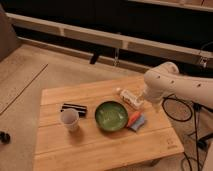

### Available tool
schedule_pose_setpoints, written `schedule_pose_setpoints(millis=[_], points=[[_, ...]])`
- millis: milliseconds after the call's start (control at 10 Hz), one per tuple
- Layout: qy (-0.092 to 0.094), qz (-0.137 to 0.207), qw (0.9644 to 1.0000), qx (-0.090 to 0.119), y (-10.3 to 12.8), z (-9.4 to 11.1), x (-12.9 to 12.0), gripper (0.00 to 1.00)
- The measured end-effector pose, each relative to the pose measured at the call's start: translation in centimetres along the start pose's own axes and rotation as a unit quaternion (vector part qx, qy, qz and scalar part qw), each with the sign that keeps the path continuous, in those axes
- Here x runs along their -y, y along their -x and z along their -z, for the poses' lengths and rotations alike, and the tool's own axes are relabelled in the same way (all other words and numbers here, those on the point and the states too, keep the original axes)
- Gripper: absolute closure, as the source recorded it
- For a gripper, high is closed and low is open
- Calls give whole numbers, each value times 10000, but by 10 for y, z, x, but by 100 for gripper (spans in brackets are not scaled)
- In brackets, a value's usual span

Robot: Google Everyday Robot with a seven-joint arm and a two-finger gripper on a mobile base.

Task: Place the white sponge in the ceramic bowl

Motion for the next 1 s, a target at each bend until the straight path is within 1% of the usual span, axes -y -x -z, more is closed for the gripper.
schedule_pose_setpoints(millis=[100,400,600,700,800,900,1000], points=[[-16,-91,10000,-32,1,-3,12,35],[6,-60,10000,-50,-1,-3,8,35],[7,-50,10000,-19,2,0,7,35],[26,-5,10000,-21,2,-1,-1,35],[-40,23,9999,-121,-4,-8,-2,35],[-188,39,9995,-253,-12,-19,6,35],[-272,39,9992,-296,-15,-26,12,35]])
